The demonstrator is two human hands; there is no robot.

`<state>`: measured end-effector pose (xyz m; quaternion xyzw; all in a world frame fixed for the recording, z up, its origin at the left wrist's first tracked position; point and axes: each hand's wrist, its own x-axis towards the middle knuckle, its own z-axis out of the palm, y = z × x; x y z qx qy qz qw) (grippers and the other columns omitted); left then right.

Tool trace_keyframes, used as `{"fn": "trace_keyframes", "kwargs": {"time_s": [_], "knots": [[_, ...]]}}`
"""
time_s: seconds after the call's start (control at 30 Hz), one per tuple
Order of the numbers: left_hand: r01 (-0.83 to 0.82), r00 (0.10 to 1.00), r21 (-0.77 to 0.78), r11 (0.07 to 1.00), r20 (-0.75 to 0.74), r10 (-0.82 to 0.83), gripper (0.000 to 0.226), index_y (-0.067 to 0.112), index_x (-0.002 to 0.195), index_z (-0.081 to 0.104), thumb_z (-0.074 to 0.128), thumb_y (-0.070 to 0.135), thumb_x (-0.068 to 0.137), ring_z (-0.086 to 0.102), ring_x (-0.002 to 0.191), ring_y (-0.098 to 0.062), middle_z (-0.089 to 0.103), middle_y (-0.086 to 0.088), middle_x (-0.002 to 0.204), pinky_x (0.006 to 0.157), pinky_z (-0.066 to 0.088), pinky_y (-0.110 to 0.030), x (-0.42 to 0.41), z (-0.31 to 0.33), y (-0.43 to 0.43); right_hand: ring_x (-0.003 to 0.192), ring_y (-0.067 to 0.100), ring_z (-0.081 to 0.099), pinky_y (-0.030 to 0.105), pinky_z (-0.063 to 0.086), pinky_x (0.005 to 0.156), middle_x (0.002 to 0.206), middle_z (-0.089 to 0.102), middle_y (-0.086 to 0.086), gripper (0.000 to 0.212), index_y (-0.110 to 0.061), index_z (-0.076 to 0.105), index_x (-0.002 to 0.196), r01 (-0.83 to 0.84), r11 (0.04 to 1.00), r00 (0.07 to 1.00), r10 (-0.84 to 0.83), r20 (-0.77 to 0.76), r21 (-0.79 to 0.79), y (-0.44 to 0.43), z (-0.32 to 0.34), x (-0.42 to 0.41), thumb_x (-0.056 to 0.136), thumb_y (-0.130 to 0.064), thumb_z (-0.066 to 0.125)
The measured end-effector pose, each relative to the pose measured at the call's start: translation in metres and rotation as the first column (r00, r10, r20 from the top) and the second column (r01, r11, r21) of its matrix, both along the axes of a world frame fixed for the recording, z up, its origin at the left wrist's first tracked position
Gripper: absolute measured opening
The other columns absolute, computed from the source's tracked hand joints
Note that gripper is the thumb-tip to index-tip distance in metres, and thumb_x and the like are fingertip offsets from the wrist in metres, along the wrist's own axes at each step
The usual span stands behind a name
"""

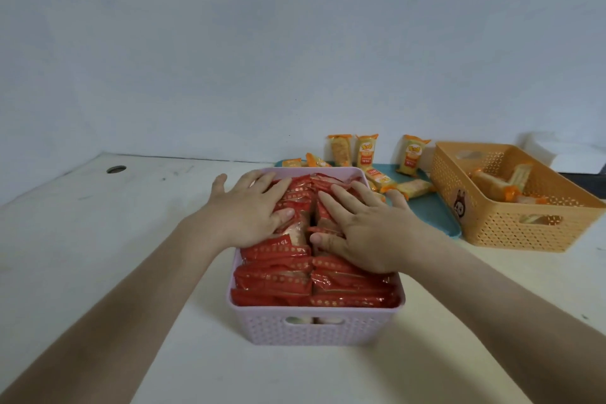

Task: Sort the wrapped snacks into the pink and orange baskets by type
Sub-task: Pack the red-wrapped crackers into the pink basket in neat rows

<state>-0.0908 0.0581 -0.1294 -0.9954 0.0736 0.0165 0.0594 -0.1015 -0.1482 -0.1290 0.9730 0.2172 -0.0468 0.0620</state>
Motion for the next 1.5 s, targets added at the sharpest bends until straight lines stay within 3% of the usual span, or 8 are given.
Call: {"fn": "trace_keyframes", "kwargs": {"time_s": [0.1,0.2,0.33,0.77,1.07,1.2,1.37,1.5], "knots": [[0.078,0.984,-0.401,0.913,0.176,-0.007,0.057,0.035,0.145,0.031,0.04,0.056,0.092,0.029,0.14,-0.02,0.037,0.007,0.148,0.11,0.03,-0.046,-0.011,-0.002,-0.001,0.149,0.022,-0.008,0.055,0.011,0.116,0.163,-0.002,-0.007,0.086,-0.038,0.004,0.153,-0.031,0.97,0.999,0.033,-0.005,0.242,-0.005,-0.006,0.004,0.081,-0.079,0.029],[-0.011,0.991,-0.895,0.446,0.048,0.121,0.041,0.03,0.138,0.042,0.049,0.035,0.097,0.055,0.101,0.008,0.052,0.02,0.117,0.081,0.044,-0.019,-0.039,-0.002,-0.001,0.141,0.025,0.028,0.05,0.026,0.114,0.149,0.036,-0.004,0.084,-0.039,0.029,0.143,-0.017,0.711,1.0,0.018,0.006,0.703,-0.015,-0.01,-0.001,0.072,-0.08,0.05],[-0.185,0.982,-0.973,0.136,-0.177,0.069,0.051,0.027,0.143,0.038,0.056,0.024,0.096,0.061,0.113,-0.01,0.052,0.008,0.142,0.091,0.048,-0.033,-0.08,-0.022,0.01,0.107,0.021,0.063,0.046,0.055,0.089,0.119,0.062,-0.003,0.04,-0.027,0.04,0.133,0.264,0.528,0.962,-0.083,-0.26,0.807,-0.035,0.0,-0.015,0.097,-0.043,0.047],[0.015,0.934,-0.979,-0.204,-0.059,0.352,0.036,0.022,0.119,0.067,0.045,0.007,0.094,0.07,0.1,-0.018,0.074,0.002,0.109,0.083,0.053,-0.036,-0.108,-0.026,0.017,0.067,0.025,0.072,0.034,0.06,0.055,0.085,0.073,0.005,0.021,-0.018,0.063,0.106,0.275,0.447,0.951,0.002,-0.308,0.851,0.0,0.008,-0.043,0.098,-0.023,0.044],[0.132,0.827,-0.953,-0.272,-0.046,0.56,0.036,0.015,0.123,0.065,0.043,0.008,0.096,0.071,0.089,-0.016,0.072,-0.003,0.109,0.077,0.05,-0.033,-0.069,-0.028,0.12,0.102,0.022,0.064,0.045,0.051,0.095,0.105,0.069,0.003,0.022,-0.016,0.064,0.101,0.311,0.287,0.898,0.225,-0.379,0.906,0.126,-0.013,-0.005,0.088,-0.024,0.048],[0.061,0.789,-0.992,-0.111,-0.021,0.614,0.027,0.017,0.112,0.07,0.048,0.018,0.097,0.066,0.103,-0.027,0.071,-0.01,0.113,0.088,0.049,-0.038,-0.055,-0.05,0.142,0.115,0.018,0.059,0.032,0.045,0.1,0.123,0.065,0.002,0.028,-0.01,0.055,0.125,0.306,0.212,0.884,0.299,-0.359,0.928,0.141,-0.04,0.001,0.099,-0.015,0.049],[0.059,0.671,-0.532,0.845,0.647,0.361,0.035,0.021,0.108,0.067,0.048,0.044,0.09,0.053,0.105,-0.024,0.064,-0.002,0.111,0.087,0.041,-0.035,-0.041,-0.04,0.12,0.101,0.006,0.062,0.037,0.05,0.097,0.12,0.065,-0.003,0.031,-0.019,0.055,0.126,0.198,0.143,0.957,0.187,-0.223,0.97,0.145,-0.052,0.016,0.096,-0.024,0.057],[0.186,0.872,-0.149,0.971,0.481,-0.093,0.058,0.035,0.115,0.062,0.041,0.074,0.08,0.057,0.103,-0.017,0.063,0.011,0.114,0.082,0.048,-0.039,-0.026,-0.043,0.099,0.103,0.016,0.063,0.043,0.05,0.093,0.11,0.068,-0.005,0.03,-0.018,0.061,0.124,0.043,0.205,0.993,0.099,-0.064,0.978,0.139,-0.051,0.02,0.096,-0.026,0.054]]}}
